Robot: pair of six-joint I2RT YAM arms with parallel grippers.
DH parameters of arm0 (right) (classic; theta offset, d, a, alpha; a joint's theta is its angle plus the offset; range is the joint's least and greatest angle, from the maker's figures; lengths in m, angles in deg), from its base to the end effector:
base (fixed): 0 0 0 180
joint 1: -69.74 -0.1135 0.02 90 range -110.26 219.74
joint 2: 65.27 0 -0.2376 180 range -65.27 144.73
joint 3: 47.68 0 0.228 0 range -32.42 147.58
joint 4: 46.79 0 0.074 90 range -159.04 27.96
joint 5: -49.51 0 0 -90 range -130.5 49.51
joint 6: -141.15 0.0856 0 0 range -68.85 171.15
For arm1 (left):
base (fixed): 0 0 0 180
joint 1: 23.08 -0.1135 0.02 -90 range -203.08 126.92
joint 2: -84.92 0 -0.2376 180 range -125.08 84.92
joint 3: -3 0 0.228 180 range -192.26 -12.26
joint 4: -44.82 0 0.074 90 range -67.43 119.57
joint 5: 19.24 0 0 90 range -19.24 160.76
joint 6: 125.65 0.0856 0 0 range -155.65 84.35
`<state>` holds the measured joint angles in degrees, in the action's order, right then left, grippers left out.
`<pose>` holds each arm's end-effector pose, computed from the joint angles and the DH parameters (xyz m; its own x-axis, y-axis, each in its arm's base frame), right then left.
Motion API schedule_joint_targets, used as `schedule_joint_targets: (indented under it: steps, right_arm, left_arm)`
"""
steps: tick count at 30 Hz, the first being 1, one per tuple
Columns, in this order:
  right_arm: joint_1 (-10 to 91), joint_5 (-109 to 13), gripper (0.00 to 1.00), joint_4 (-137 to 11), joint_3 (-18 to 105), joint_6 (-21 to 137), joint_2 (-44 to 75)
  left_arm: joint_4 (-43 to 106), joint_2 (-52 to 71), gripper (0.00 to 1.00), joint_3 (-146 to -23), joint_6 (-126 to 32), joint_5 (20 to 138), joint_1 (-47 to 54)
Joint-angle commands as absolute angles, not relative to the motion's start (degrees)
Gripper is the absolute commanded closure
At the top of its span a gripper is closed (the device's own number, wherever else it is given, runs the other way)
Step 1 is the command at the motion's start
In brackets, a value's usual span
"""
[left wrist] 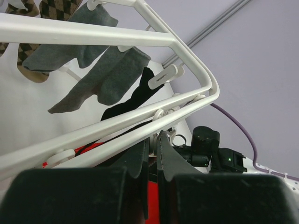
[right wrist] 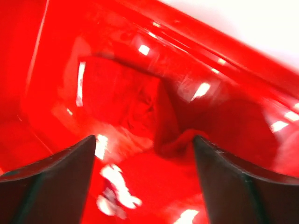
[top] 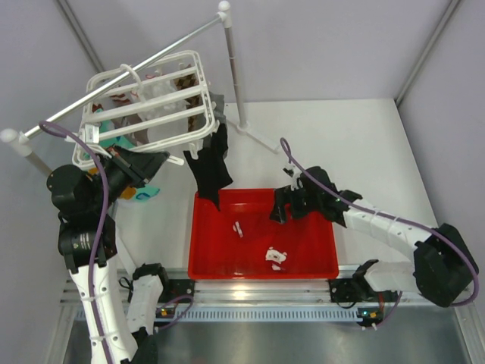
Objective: Clip the socks to the hanger
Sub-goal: Pick up the sock from the bin.
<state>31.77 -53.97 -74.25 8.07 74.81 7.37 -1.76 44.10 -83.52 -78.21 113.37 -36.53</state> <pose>0.2082 0.1878 0.1641 -0.7976 -0.1274 -0.5896 -0.4472 0.7808 0.4362 0.1462 -0.0246 0.4299 -0.3405 -0.5933 -0.7295 0.3487 0.6408 -0.6839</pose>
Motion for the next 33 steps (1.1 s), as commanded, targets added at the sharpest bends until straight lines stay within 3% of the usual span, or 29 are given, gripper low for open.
schedule_joint_targets:
  steps: [1,4,7,16,33]
  right_arm:
    - [33.97,-60.76,0.12,-76.46,9.32,55.02,1.88]
    - [33.71,-74.65,0.02,-77.69,12.57,35.68,1.44]
    - [31.87,-81.43,0.03,-79.25,15.81,22.74,3.36]
    - [20.71,-76.89,0.15,-81.11,19.34,3.02,14.26]
    - [15.69,-72.14,0.32,-72.06,24.97,-0.70,27.53]
  left_arm:
    - [-1.19,43.35,1.00,-84.33,-77.39,112.25,-36.53]
    - [-0.58,43.35,1.00,-83.54,-78.45,112.51,-36.61]
    - [-0.14,43.17,1.00,-83.10,-78.89,112.51,-36.53]
    - [-0.23,43.43,1.00,-83.27,-78.62,112.69,-36.61]
    - [-0.23,44.31,1.00,-82.31,-78.27,112.77,-36.53]
